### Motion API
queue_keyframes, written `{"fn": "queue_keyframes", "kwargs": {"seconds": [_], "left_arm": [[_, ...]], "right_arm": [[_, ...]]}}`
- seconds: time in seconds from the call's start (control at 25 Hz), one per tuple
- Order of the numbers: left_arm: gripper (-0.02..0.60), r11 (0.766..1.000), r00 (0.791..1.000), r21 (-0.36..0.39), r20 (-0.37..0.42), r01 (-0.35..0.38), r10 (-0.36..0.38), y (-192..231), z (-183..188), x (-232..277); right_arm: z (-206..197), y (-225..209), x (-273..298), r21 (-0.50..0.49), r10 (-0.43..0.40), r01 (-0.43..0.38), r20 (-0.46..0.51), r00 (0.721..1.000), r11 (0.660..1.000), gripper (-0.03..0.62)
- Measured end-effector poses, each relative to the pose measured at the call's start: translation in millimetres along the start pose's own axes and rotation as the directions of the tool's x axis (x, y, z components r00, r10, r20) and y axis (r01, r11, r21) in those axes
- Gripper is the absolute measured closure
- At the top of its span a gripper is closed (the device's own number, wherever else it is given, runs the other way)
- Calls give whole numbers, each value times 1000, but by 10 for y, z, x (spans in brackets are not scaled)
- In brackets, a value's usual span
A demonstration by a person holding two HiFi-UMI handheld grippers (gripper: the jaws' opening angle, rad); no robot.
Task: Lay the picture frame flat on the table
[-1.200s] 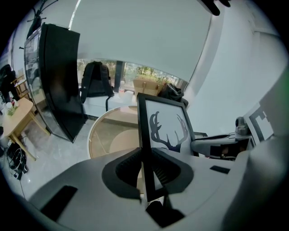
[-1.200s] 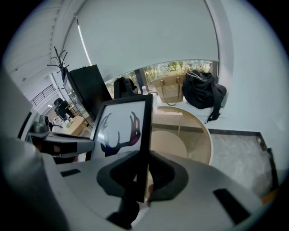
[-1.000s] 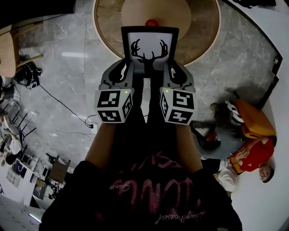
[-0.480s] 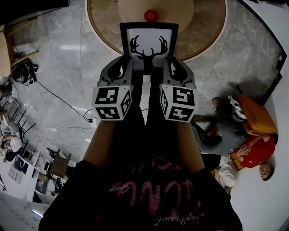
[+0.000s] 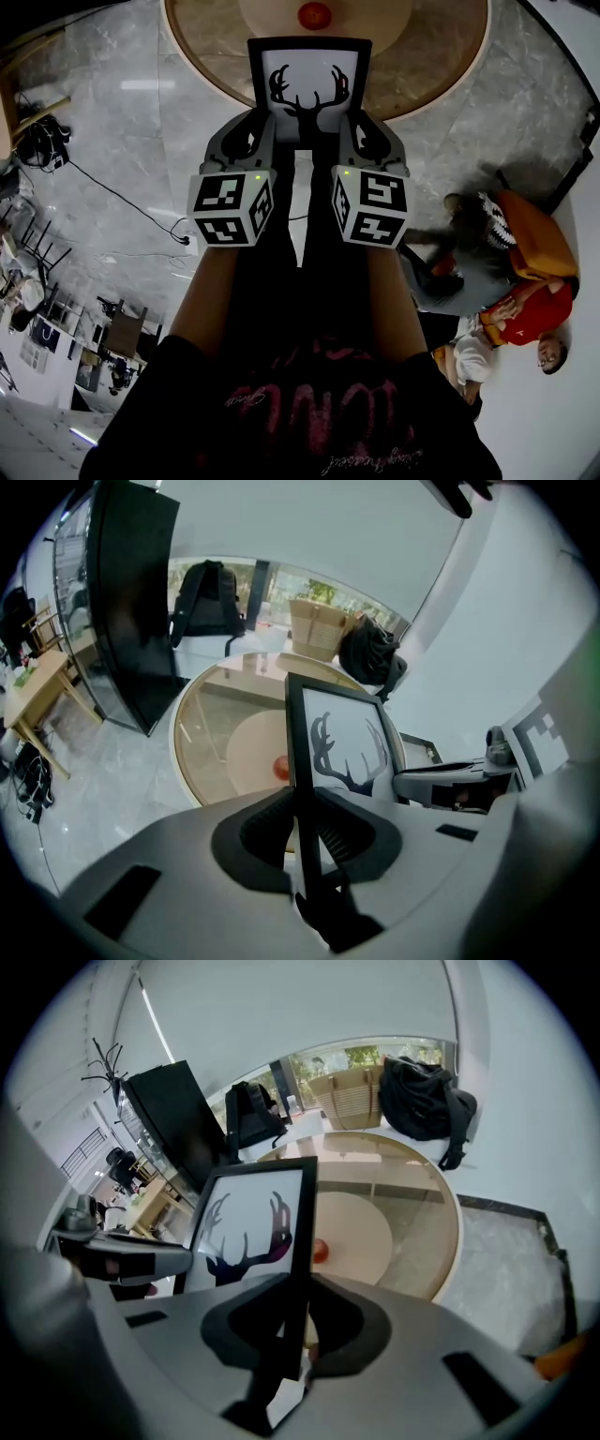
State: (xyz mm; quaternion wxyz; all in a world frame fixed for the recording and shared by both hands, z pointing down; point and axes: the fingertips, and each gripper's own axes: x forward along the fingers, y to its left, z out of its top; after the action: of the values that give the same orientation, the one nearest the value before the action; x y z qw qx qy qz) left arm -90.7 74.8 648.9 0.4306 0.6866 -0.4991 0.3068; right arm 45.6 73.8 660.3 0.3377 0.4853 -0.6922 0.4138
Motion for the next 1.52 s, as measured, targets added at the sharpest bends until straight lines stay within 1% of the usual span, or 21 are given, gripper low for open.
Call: {"fn": "queue_keyframes", "kwargs": {"seconds": [0.28, 0.52, 1.0, 1.16, 1.52], "left_arm": [[509, 999, 1000, -34, -27, -10, 9, 94, -239, 229], [509, 999, 999, -49, -37, -14, 12, 133, -268, 321], [509, 999, 997, -35, -75, -26, 23, 189, -286, 572], [509, 999, 996, -26, -80, -31, 29, 198, -351, 652], [509, 999, 995, -25, -91, -42, 39, 197, -418, 751]], "right_arm": [[-216, -52, 253, 1, -3, 3, -36, 999, 1000, 515], [-242, -77, 350, 10, -9, 9, -54, 999, 1000, 516], [-304, -163, 551, 35, -19, 22, -92, 996, 999, 516], [-379, -192, 606, 45, -26, 30, -98, 995, 999, 514], [-436, -249, 700, 39, -41, 46, -112, 993, 998, 515]]}}
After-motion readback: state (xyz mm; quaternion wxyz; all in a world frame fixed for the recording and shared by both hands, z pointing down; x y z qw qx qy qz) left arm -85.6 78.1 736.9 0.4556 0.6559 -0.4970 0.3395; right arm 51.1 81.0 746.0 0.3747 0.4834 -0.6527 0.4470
